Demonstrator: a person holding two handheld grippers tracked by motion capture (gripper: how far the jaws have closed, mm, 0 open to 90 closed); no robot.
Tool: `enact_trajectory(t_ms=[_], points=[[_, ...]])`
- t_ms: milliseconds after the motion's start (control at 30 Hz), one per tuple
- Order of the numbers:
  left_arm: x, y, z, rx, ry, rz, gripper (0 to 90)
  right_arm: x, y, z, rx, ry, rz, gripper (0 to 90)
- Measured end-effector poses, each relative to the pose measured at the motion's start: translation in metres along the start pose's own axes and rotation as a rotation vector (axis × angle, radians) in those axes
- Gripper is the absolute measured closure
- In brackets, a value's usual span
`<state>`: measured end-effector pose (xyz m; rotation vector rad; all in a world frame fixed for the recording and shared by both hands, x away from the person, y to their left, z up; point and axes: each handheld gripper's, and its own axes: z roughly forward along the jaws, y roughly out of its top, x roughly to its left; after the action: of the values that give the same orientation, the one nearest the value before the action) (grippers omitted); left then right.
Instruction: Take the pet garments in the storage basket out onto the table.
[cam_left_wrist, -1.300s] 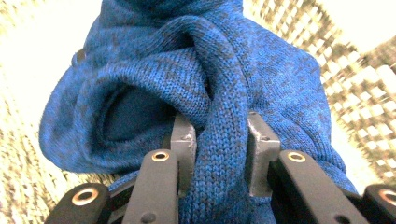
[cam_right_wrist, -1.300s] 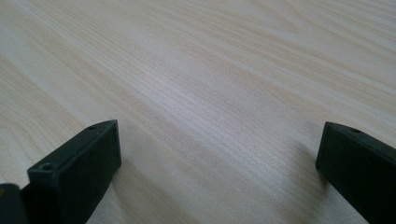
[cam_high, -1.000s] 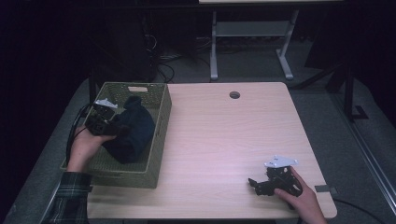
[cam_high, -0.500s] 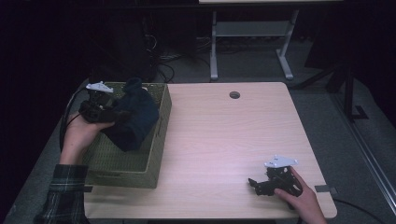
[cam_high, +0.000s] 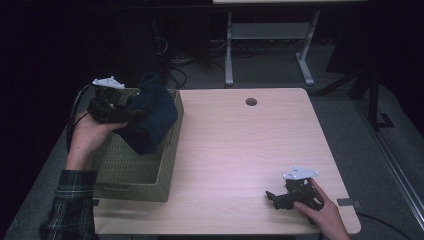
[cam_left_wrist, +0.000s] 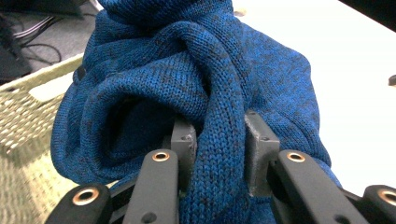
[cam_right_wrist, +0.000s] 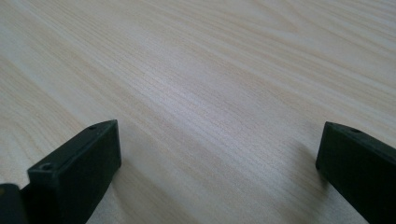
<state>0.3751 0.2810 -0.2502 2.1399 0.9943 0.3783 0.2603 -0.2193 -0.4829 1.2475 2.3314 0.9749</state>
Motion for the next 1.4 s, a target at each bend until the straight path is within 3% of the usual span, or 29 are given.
enact_trajectory(t_ms=[433, 800, 1400], points=[[-0.023, 0.023, 0.005, -0.036, -0.054, 0.036, 69.6, 0.000, 0.000, 0.000, 0.000, 0.000, 0.001, 0.0], [-0.042, 0.043, 0.022, -0.040, -0.097, 0.066, 69.6, 0.000, 0.000, 0.000, -0.002, 0.000, -0.001, 0.0], [-0.072, 0.061, 0.060, -0.020, -0.167, 0.108, 69.6, 0.000, 0.000, 0.000, -0.001, -0.001, -0.001, 0.0]])
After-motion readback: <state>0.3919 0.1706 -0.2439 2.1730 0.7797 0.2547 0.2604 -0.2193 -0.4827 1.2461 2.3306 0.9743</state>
